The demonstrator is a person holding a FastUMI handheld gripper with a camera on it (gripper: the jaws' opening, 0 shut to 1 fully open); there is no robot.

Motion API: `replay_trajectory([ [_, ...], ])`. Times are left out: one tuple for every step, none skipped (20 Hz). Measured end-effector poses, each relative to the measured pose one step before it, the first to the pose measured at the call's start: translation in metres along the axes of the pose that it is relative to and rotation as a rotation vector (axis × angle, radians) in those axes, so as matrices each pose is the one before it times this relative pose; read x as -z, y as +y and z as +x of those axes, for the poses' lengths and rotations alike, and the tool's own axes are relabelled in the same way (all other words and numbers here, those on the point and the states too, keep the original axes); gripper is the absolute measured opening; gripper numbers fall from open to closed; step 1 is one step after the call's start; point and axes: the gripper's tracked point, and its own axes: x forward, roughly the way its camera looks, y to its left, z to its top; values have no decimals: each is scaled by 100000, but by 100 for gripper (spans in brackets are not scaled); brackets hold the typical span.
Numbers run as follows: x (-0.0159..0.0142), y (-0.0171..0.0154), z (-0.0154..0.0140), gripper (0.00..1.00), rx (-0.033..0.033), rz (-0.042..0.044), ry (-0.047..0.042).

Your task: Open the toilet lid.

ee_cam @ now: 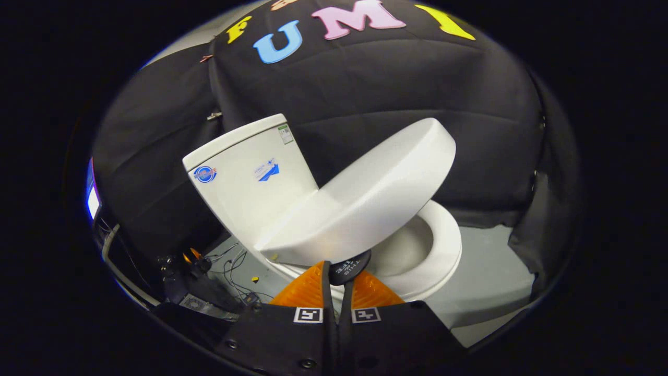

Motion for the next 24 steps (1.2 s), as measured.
replay_trajectory([
  [-866,799,-106,6,-461,-1413,-1285],
  [-885,804,-4,5,-459,-1525,-1208],
  [-771,688,-51,5,-422,-2526,-1286],
  [-788,730,98,5,-401,-3457,-1097],
  [-683,644,114,5,-257,-3664,-1087],
  [-738,629,-7,5,-400,-3236,-1018],
  [-789,751,179,5,-696,-2057,-989],
  [-832,797,203,5,-842,-1209,-1029],
  [-765,814,459,5,-868,-906,-747],
  [-887,903,610,5,-957,-926,-783],
  [-836,903,669,5,-937,-897,-736],
  [-779,894,410,5,-994,-829,-614],
  [-865,890,410,5,-1060,-882,-710],
  [-819,951,612,5,-1133,-1245,-509],
  [-702,899,597,5,-1109,-1533,-373],
  [-713,943,665,5,-1196,-1274,-214],
  [-678,1039,617,5,-1193,-992,-374],
  [-679,993,778,5,-1046,-1331,-231],
  [-534,861,797,5,-1035,-1381,-219],
  [-498,799,744,5,-898,-1234,-187],
  [-278,858,736,5,-868,-771,-59],
  [-268,777,783,6,-766,-816,9],
  [-290,795,714,5,-821,-623,226],
  [-246,754,646,5,-699,-599,168],
])
